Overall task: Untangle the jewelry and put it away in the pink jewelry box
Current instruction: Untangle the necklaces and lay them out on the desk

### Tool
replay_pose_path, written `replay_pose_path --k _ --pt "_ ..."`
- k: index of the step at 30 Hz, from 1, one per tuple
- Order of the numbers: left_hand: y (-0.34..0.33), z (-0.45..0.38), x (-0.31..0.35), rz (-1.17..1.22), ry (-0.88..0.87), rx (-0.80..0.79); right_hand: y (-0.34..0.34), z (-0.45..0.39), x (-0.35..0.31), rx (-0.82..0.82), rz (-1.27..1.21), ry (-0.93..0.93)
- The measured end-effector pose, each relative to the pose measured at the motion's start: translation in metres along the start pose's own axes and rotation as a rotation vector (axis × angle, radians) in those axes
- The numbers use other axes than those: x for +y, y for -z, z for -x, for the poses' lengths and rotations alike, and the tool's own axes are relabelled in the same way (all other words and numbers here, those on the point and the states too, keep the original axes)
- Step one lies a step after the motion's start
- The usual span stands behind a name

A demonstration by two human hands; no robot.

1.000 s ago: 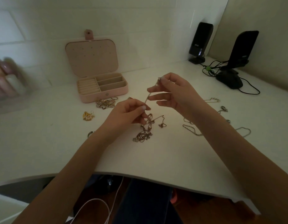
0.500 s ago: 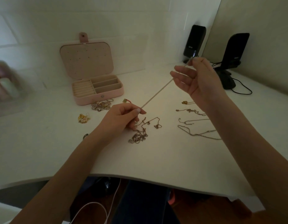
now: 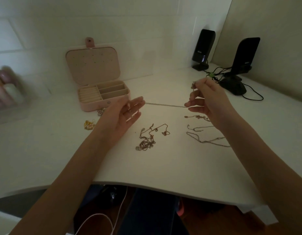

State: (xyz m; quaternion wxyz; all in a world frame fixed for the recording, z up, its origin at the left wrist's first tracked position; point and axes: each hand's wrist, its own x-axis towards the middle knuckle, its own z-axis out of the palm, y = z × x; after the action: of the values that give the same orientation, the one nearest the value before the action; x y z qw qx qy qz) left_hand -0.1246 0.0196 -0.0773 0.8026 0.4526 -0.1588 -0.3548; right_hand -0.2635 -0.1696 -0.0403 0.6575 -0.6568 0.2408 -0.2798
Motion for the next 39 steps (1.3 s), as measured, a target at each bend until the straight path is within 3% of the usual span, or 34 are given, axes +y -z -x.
replay_pose_path --k 3,5,12,16,18,25,28,39 --pt "-0.010 0.005 0.000 0.297 0.052 -0.077 0.002 0.009 0.004 -0.064 -0.031 -0.038" --pt "-0.020 0.008 -0.004 0.343 0.086 -0.126 0.007 0.015 0.007 -0.107 0.022 -0.046" --pt "-0.070 0.022 -0.028 -0.298 0.072 -0.329 0.046 0.048 0.000 -0.284 0.374 0.003" --pt "-0.097 0.030 -0.058 -0.891 -0.087 -0.459 0.078 0.067 -0.001 -0.295 0.526 -0.019" --pt "-0.105 0.032 -0.071 -1.046 -0.157 -0.511 0.096 0.074 0.002 -0.262 0.577 -0.025" --pt "-0.113 0.037 -0.085 -1.058 -0.156 -0.449 0.147 0.094 0.015 -0.215 0.832 -0.043" --pt "-0.116 0.039 -0.085 -1.174 -0.232 -0.440 0.160 0.097 0.021 -0.216 0.928 -0.055" --pt "-0.124 0.039 -0.096 -1.291 -0.323 -0.452 0.170 0.098 0.034 -0.154 1.082 0.039"
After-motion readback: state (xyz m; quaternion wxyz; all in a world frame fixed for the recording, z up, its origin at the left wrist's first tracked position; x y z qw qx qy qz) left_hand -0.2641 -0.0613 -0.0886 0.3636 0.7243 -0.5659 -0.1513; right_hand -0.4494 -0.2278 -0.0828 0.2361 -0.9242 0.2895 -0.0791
